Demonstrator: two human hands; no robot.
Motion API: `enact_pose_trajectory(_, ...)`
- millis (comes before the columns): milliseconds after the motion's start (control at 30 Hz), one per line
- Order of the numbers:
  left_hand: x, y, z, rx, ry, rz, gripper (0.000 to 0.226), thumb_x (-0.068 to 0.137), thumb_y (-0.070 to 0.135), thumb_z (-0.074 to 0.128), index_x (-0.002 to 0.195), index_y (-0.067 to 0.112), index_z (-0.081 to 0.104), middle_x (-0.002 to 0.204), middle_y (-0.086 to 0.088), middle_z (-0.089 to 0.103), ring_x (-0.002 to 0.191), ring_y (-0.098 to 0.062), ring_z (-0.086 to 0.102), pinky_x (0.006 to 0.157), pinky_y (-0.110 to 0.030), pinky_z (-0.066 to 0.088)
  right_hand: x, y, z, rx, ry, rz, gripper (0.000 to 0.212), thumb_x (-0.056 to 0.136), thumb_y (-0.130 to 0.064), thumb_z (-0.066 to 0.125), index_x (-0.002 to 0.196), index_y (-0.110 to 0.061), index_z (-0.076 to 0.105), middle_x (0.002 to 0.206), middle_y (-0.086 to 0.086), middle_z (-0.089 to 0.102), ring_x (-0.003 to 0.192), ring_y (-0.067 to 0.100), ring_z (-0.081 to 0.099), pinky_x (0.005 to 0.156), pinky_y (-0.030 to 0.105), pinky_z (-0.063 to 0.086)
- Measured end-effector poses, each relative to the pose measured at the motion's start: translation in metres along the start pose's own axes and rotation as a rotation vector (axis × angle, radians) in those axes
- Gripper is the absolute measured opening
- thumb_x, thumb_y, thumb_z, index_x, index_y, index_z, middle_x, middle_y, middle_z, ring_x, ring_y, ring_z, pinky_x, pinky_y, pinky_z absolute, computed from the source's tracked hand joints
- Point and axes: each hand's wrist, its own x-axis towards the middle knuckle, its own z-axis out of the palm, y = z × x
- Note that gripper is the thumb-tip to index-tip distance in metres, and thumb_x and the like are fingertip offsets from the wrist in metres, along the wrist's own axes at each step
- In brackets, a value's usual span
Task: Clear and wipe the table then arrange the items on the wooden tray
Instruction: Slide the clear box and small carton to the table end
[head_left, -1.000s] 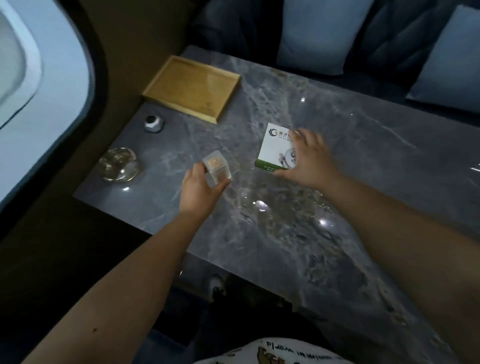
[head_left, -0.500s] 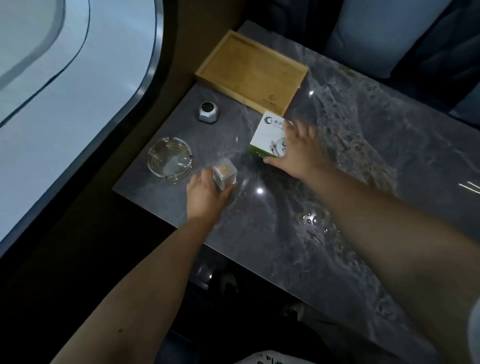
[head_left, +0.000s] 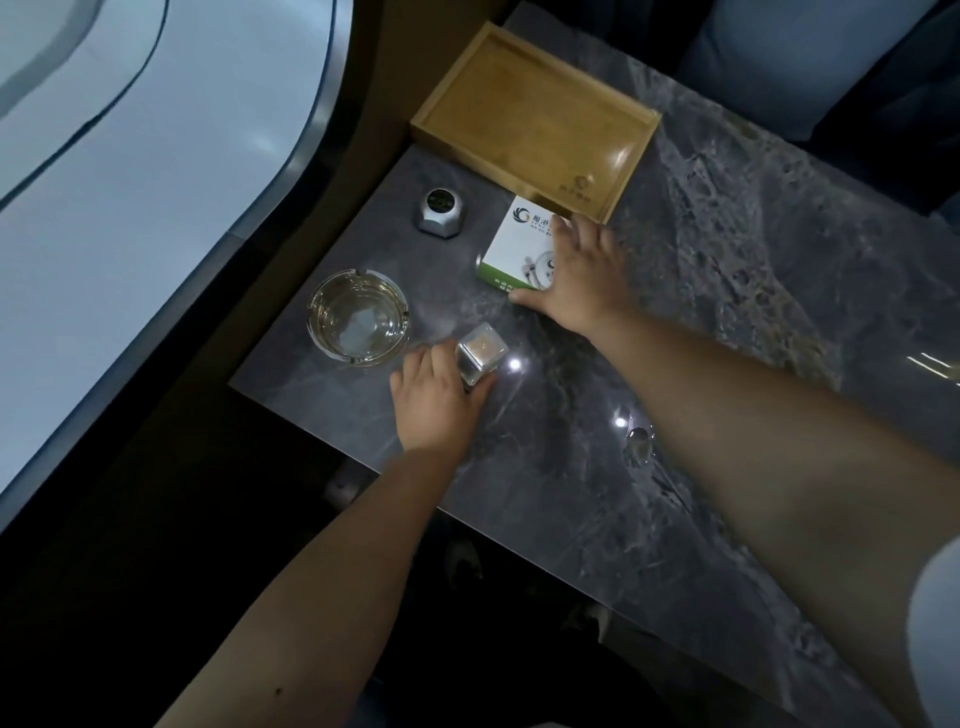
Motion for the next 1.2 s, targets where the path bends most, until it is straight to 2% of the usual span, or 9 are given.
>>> enact_pose_trajectory(100, -0.001, 0.002, 0.0, 0.044, 0.022, 0.021, 0.052, 0.072, 0.051, 0.071, 0.094, 0.006, 0.057, 0.092, -0.014, 0.065, 0.092, -0.034, 0.06, 0.074, -0.042, 0.045, 0.002, -0.003, 0.004, -0.007, -0.002, 0.012, 0.114, 0.061, -0.079, 0.059, 0.145, -0.01, 0.025, 0.147, 0.014, 0.029, 0.133, 0.035, 0.026, 0.112, 0.044, 0.023)
enact_pose_trajectory(300, -0.001, 0.001, 0.001, 0.073, 0.018, 0.004, 0.062, 0.077, 0.063, 0.051, 0.1, 0.006, 0.055, 0.098, -0.013, 0.065, 0.095, -0.033, 0.058, 0.08, -0.043, 0.045, 0.0, -0.001, -0.001, 0.008, -0.081, 0.011, 0.119, 0.062, -0.081, 0.056, 0.149, -0.012, 0.014, 0.154, 0.015, 0.017, 0.141, 0.037, 0.013, 0.115, 0.05, 0.017)
enact_pose_trajectory(467, 0.0, 0.002, -0.001, 0.047, -0.032, -0.022, 0.072, 0.075, 0.064, 0.057, 0.119, 0.008, 0.052, 0.108, -0.011, 0.064, 0.105, -0.032, 0.055, 0.086, -0.043, 0.041, -0.008, 0.001, -0.013, 0.028, -0.127, -0.024, 0.117, 0.065, -0.084, 0.048, 0.15, -0.014, 0.009, 0.158, 0.014, 0.007, 0.144, 0.038, 0.003, 0.115, 0.054, 0.013)
enact_pose_trajectory(567, -0.003, 0.003, -0.008, -0.016, -0.076, -0.027, 0.08, 0.075, 0.059, 0.067, 0.132, 0.008, 0.044, 0.118, -0.011, 0.061, 0.113, -0.031, 0.05, 0.091, -0.042, 0.038, -0.019, 0.005, -0.022, 0.03, -0.096, -0.047, 0.104, 0.074, -0.08, 0.042, 0.149, -0.013, 0.014, 0.157, 0.013, 0.011, 0.143, 0.037, 0.007, 0.115, 0.054, 0.014)
enact_pose_trajectory(700, -0.014, 0.006, -0.028, -0.06, -0.086, 0.013, 0.082, 0.084, 0.057, 0.059, 0.142, 0.005, 0.033, 0.132, -0.011, 0.053, 0.124, -0.027, 0.042, 0.105, -0.039, 0.032, -0.042, 0.012, -0.039, 0.048, -0.031, -0.122, 0.093, 0.079, -0.075, 0.037, 0.145, -0.01, 0.026, 0.155, 0.015, 0.02, 0.142, 0.038, 0.013, 0.114, 0.053, 0.019)
enact_pose_trajectory(800, -0.018, 0.014, -0.051, 0.013, -0.04, 0.112, 0.08, 0.088, 0.057, 0.052, 0.142, 0.002, 0.033, 0.135, -0.016, 0.051, 0.126, -0.03, 0.043, 0.109, -0.039, 0.029, -0.064, 0.021, -0.056, 0.053, -0.009, -0.155, 0.091, 0.08, -0.073, 0.033, 0.145, -0.009, 0.028, 0.154, 0.014, 0.023, 0.143, 0.037, 0.014, 0.115, 0.051, 0.017)
enact_pose_trajectory(900, -0.011, 0.029, -0.079, 0.097, -0.045, 0.26, 0.084, 0.088, 0.062, 0.04, 0.146, 0.002, 0.027, 0.149, -0.016, 0.037, 0.137, -0.03, 0.034, 0.115, -0.038, 0.018, -0.088, 0.03, -0.073, 0.046, 0.038, -0.175, 0.092, 0.079, -0.073, 0.03, 0.144, -0.007, 0.031, 0.153, 0.016, 0.027, 0.143, 0.037, 0.017, 0.114, 0.053, 0.019)
enact_pose_trajectory(1033, 0.009, 0.054, -0.111, 0.241, -0.064, 0.437, 0.085, 0.088, 0.06, 0.043, 0.148, 0.004, 0.021, 0.156, -0.016, 0.024, 0.142, -0.033, 0.023, 0.117, -0.045, 0.018, -0.118, 0.042, -0.093, 0.037, 0.061, -0.132, 0.091, 0.081, -0.073, 0.028, 0.146, -0.009, 0.027, 0.155, 0.014, 0.023, 0.145, 0.032, 0.013, 0.116, 0.052, 0.015)
enact_pose_trajectory(1200, 0.016, 0.095, -0.125, 0.393, -0.107, 0.612, 0.085, 0.088, 0.059, 0.044, 0.149, 0.006, 0.02, 0.158, -0.016, 0.017, 0.146, -0.032, 0.011, 0.118, -0.044, 0.003, -0.153, 0.061, -0.114, 0.009, 0.129, -0.082, 0.084, 0.086, -0.069, 0.038, 0.148, -0.014, 0.024, 0.157, 0.011, 0.018, 0.146, 0.029, 0.009, 0.117, 0.048, 0.009)
